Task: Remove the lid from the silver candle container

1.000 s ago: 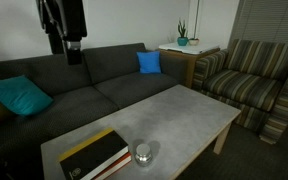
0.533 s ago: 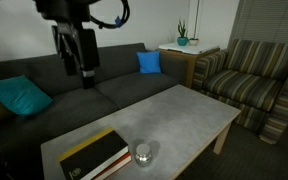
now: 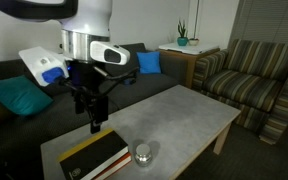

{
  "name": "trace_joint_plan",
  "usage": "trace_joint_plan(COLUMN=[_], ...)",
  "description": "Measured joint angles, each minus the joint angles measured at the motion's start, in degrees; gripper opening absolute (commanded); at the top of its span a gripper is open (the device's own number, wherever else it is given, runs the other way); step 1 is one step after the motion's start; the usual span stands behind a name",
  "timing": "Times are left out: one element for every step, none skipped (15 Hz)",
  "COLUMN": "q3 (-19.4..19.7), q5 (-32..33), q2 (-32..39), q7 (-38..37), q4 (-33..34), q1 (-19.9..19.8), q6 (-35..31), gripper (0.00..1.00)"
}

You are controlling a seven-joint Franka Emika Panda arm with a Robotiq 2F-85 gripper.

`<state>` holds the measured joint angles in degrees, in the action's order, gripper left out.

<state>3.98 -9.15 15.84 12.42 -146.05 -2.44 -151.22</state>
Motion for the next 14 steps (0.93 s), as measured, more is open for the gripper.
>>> trace_joint_plan(q3=[-0.1, -0.1, -0.1, -0.1, -0.1, -0.1, -0.1, -0.1, -0.1, -0.1, -0.3, -0.5, -0.9, -1.2], q5=[0.0, 0.0, 0.0, 0.0, 0.0, 0.0, 0.0, 0.0, 0.0, 0.1, 0.2, 0.5, 0.9, 1.2], q2=[0.3, 0.3, 0.2, 0.2, 0.2, 0.2, 0.2, 0.2, 0.2, 0.2, 0.2, 0.3, 0.4, 0.8], q7=[0.0, 0.0, 0.0, 0.1, 0.1, 0.1, 0.1, 0.1, 0.1, 0.0, -0.2, -0.6, -1.3, -1.9], q4=[0.3, 0.5, 0.6, 0.6, 0.6, 0.6, 0.6, 0.6, 0.6, 0.6, 0.6, 0.7, 1.0, 1.6], q1=[0.0, -0.1, -0.1, -0.2, -0.2, -0.2, -0.2, -0.2, -0.2, -0.2, -0.2, -0.2, -0.2, -0.1], q6=[0.0, 0.0, 0.0, 0.0, 0.0, 0.0, 0.0, 0.0, 0.0, 0.0, 0.0, 0.0, 0.1, 0.1], gripper=[1.00, 1.00, 1.00, 1.00, 1.00, 1.00, 1.00, 1.00, 1.00, 1.00, 1.00, 1.00, 1.00, 1.00])
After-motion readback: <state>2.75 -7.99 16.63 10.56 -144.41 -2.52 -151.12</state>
